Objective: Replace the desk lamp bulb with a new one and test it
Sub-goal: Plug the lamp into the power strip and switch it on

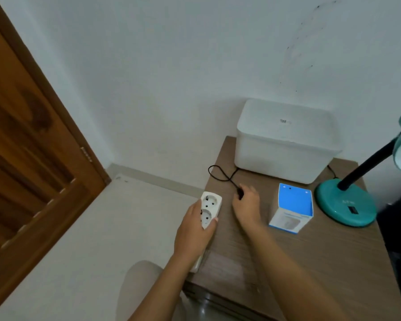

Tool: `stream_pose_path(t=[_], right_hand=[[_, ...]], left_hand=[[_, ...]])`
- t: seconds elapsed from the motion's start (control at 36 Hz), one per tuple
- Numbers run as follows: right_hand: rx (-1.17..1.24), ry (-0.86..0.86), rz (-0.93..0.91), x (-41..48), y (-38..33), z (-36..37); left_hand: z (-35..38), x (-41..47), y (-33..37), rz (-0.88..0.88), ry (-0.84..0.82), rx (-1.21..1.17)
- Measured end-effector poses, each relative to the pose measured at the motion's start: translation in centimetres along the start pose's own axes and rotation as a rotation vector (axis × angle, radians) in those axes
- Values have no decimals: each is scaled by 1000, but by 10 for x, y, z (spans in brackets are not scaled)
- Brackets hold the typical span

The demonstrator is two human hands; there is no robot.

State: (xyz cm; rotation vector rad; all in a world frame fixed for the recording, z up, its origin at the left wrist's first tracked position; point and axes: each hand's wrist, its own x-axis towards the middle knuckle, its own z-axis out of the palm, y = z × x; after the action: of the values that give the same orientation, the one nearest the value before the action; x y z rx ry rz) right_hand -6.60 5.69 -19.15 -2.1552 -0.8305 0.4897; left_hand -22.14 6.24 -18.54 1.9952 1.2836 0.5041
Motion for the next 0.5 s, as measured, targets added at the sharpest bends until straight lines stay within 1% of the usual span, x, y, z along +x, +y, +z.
stream_pose_path(t=[0.11, 0.22, 0.31, 0.39, 0.5], right_hand=[[-65, -3, -49, 5, 0, 4], [-27, -42, 10, 13, -2, -2], [77, -64, -8, 12, -8, -11], [243, -92, -14, 10, -20, -19], [433, -139, -72, 4, -39, -27]], left_hand=[[3, 1, -2, -6, 13, -1], [4, 1, -3, -3, 25, 3], [4, 0, -2, 3, 38, 11], [5, -2, -1, 4, 44, 17], [4, -2, -1, 7, 50, 12]])
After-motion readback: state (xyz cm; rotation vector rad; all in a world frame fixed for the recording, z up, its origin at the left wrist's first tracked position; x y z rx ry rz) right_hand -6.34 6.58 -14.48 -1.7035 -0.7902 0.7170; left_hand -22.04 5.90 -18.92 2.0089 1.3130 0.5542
